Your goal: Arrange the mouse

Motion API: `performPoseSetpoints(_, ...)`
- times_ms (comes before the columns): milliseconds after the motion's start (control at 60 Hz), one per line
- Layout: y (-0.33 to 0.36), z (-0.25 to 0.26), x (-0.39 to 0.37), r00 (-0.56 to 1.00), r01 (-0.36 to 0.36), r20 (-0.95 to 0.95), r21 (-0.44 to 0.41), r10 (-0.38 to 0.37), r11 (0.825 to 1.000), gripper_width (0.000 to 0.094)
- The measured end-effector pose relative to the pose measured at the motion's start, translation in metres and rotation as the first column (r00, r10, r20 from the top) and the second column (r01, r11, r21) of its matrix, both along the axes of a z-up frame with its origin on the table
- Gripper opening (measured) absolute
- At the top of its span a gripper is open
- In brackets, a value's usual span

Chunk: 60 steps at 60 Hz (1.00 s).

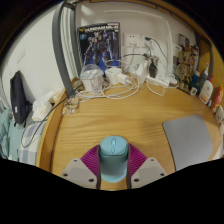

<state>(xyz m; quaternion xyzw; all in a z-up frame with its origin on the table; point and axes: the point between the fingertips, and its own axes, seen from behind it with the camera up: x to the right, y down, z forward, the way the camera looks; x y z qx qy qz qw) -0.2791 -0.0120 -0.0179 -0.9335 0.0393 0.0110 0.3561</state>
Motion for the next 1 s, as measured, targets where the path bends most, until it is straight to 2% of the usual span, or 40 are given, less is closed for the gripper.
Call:
performPoseSetpoints(50, 0.001, 0.002, -0.003, 1.0, -0.03, -0.005, -0.009, 0.03, 0.999, 0.0341)
performPoseSetpoints(117, 0.008, 0.022, -0.003, 0.998, -0.06, 0.0, 0.02, 0.06, 0.998, 0.0339)
performPoseSetpoints(250, 0.033, 0.109, 0.019, 0.996, -0.093, 0.034, 0.156, 0.088, 0.983, 0.0343)
performPoseSetpoints(300, 0.046, 0.15, 0.035, 0.996, -0.088, 0.042, 0.225, 0.081, 0.97, 0.0343)
performPoseSetpoints(433, 0.065, 0.251, 0.093, 0.995, -0.081, 0.087, 0.38, 0.051, 0.921, 0.0342)
performPoseSetpoints(517, 0.067, 0.293, 0.137, 0.995, -0.063, 0.099, 0.445, 0.02, 0.893, 0.0343)
performPoseSetpoints(567, 0.069, 0.303, 0.165, 0.995, -0.045, 0.103, 0.469, -0.003, 0.882, 0.0341)
performPoseSetpoints(633, 0.067, 0.304, 0.204, 0.993, -0.032, 0.113, 0.465, -0.023, 0.885, 0.0342)
performPoseSetpoints(733, 0.057, 0.272, 0.253, 0.993, -0.008, 0.113, 0.423, -0.044, 0.906, 0.0342)
performPoseSetpoints(867, 0.039, 0.198, 0.299, 0.991, 0.009, 0.124, 0.286, -0.047, 0.958, 0.0341)
performPoseSetpoints(1000, 0.018, 0.119, 0.308, 0.994, -0.008, 0.106, 0.159, -0.009, 0.987, 0.0341)
